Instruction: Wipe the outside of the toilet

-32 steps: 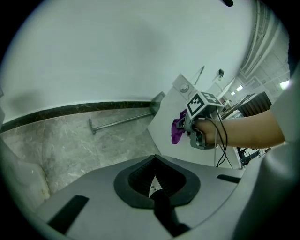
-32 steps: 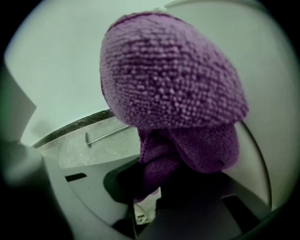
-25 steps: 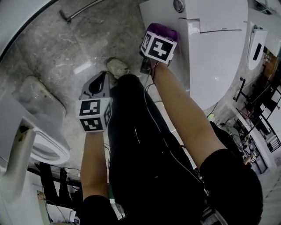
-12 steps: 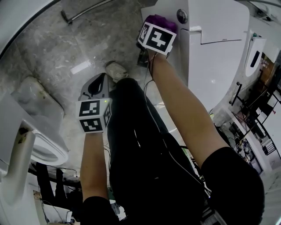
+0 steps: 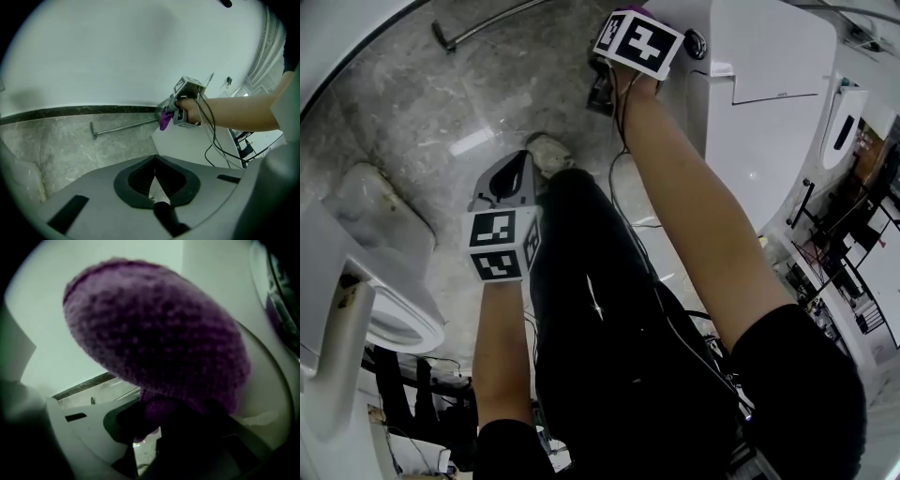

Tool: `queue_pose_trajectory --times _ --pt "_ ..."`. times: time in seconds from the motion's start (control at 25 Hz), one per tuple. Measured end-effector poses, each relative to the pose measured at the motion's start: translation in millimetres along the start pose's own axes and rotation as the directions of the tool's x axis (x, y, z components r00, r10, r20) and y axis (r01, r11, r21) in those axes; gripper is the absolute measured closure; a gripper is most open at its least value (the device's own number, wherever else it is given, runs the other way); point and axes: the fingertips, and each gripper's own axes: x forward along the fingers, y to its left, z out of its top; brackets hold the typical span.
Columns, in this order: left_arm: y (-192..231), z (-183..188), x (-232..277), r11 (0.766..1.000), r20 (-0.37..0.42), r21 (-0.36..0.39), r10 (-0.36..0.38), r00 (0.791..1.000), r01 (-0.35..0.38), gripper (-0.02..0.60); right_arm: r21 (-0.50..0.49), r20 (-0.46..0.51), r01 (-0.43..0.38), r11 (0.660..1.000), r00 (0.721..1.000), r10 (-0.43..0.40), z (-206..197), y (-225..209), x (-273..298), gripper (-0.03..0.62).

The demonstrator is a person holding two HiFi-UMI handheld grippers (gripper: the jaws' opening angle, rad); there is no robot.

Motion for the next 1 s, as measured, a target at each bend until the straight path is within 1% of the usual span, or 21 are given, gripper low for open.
queue_pose_trajectory --times 0.16,0.24,0.28,0.32,0.36,0.4,0.44,0.48,0.52,0.56,0.6,0.64,0.76,0.84,1.0 --pt "1 2 4 1.000 0.000 -0.003 -0.002 1.000 0.002 0.572 -0.026 0.040 -0.025 0.999 0.999 0.026 10 5 2 0.534" --pt "2 1 9 1.000 -0.007 0.003 -0.003 1.000 0.003 0.572 -0.056 0.062 -0.032 0.998 0.997 0.035 13 7 4 0.534" --pt "2 1 12 1.000 -0.010 0.009 -0.003 1.000 0.003 0.572 -0.093 0.083 -0.033 0.995 0.996 0.040 16 9 3 0.534" --pt "2 1 15 1.000 -0.011 0.014 -0.003 1.000 0.003 0.572 -0.158 0.117 -0.035 0.987 0.992 0.054 20 14 2 0.534" --pt "3 1 17 1.000 -0.007 0.018 -0.002 1.000 0.002 0.571 -0.253 0.164 -0.040 0.967 0.983 0.083 26 22 -3 0.534" --pt "4 3 18 1.000 0.001 0.019 0.002 1.000 -0.002 0.571 -0.362 0.216 -0.043 0.931 0.968 0.129 32 35 -10 0.533" --pt "4 4 17 1.000 0.011 0.017 0.008 1.000 -0.009 0.572 -0.463 0.262 -0.044 0.885 0.947 0.184 37 48 -19 0.533" --pt "4 5 15 1.000 0.021 0.014 0.016 1.000 -0.017 0.572 -0.540 0.291 -0.044 0.841 0.927 0.236 39 60 -29 0.533" --pt "4 6 12 1.000 0.030 0.012 0.024 0.999 -0.024 0.572 -0.588 0.307 -0.046 0.808 0.911 0.275 39 68 -39 0.533" --pt "3 8 8 0.999 0.039 0.012 0.030 0.999 -0.031 0.572 -0.611 0.315 -0.049 0.790 0.900 0.300 39 72 -48 0.533" --pt "1 11 5 0.999 0.049 0.014 0.034 0.998 -0.035 0.572 -0.618 0.323 -0.050 0.785 0.894 0.312 38 72 -57 0.533" --pt "-1 12 1 0.999 0.059 0.014 0.037 0.998 -0.038 0.572 -0.614 0.330 -0.051 0.788 0.890 0.315 38 71 -65 0.533" --pt "-4 15 -12 0.999 0.086 0.008 0.042 0.995 -0.043 0.572 -0.582 0.361 -0.053 0.811 0.877 0.317 38 64 -97 0.533" --pt "-9 19 -23 0.999 0.099 0.021 0.041 0.994 -0.043 0.571 -0.565 0.383 -0.051 0.823 0.867 0.317 38 58 -124 0.533" --pt "-38 33 -58 0.998 0.118 0.053 0.025 0.993 -0.031 0.572 -0.529 0.414 -0.037 0.848 0.861 0.296 34 37 -187 0.533"
